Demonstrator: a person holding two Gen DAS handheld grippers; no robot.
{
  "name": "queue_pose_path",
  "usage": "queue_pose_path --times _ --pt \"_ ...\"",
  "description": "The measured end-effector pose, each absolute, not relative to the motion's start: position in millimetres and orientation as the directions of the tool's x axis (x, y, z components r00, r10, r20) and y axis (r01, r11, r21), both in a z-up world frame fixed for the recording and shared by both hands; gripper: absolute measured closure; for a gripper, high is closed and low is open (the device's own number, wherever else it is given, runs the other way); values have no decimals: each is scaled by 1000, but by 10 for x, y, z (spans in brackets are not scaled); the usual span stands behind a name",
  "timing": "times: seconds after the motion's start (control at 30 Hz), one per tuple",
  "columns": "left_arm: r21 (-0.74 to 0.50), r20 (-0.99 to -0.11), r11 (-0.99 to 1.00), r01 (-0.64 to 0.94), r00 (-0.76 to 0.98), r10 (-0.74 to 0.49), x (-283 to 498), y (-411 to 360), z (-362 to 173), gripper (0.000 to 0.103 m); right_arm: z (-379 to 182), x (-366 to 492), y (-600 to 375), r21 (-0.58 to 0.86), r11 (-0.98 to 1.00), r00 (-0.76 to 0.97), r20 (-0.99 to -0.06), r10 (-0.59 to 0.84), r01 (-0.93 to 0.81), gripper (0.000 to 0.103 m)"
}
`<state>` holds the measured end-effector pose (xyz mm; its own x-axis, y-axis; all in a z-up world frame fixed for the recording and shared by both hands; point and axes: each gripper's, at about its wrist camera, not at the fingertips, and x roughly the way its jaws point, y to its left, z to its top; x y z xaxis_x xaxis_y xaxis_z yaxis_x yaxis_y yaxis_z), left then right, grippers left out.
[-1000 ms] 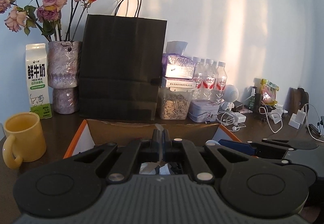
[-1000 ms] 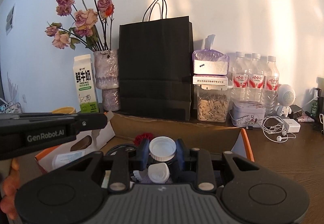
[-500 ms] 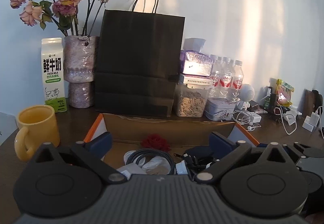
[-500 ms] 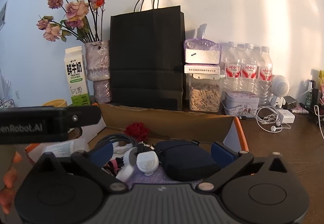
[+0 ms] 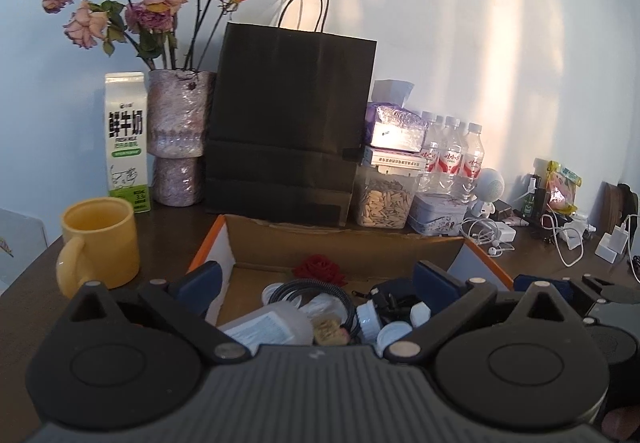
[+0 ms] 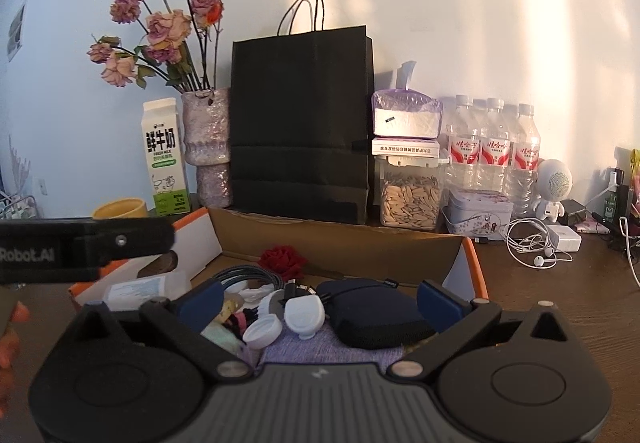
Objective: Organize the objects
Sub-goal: 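Withdraw both grippers from the box toward the last two caps, then grasp a white cap with the left gripper while the right gripper grasps the flat white lid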
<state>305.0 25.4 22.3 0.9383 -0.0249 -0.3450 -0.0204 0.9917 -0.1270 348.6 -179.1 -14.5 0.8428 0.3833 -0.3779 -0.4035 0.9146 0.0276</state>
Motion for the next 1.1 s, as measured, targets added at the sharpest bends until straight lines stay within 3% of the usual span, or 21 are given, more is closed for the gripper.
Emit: queue_pose_path --times 0.2,0.6,0.67,0.7,0.73,0.77,0.8,0.83,1.1 --pt "-107 -392 994 -39 920 -6 2751 389 113 0 -129 3255 -1896 23 907 843 -359 400 -421 0" --pt "6 -581 1000 -19 813 19 2308 507 -475 2 -285 2823 -1950 -31 888 820 -398 410 -459 0" --pt "2 -603 1000 -20 797 18 2302 514 -538 10 -324 2761 -1938 -42 884 816 -409 409 -465 0" --pt "-3 -611 1000 -20 792 14 2308 521 -563 20 -343 2734 -1929 -47 882 813 -413 410 -468 0" --pt "-11 -618 1000 -18 786 8 2320 528 -584 35 -360 2705 -1918 -51 880 811 -417 411 -472 0" --pt "-6 -613 1000 -13 790 6 2313 521 -592 41 -371 2682 -1907 -54 878 808 -421 411 -475 0" --pt "-2 -606 1000 -3 795 1 2299 514 -589 64 -381 2663 -1895 -56 876 805 -426 413 -479 0" --pt "-14 -603 1000 10 797 -16 2289 519 -579 74 -393 2647 -1880 -58 873 800 -433 415 -484 0" --pt "-38 -556 999 -9 831 -14 2129 645 -455 74 -521 2629 -1556 -59 825 726 -512 458 -562 0"
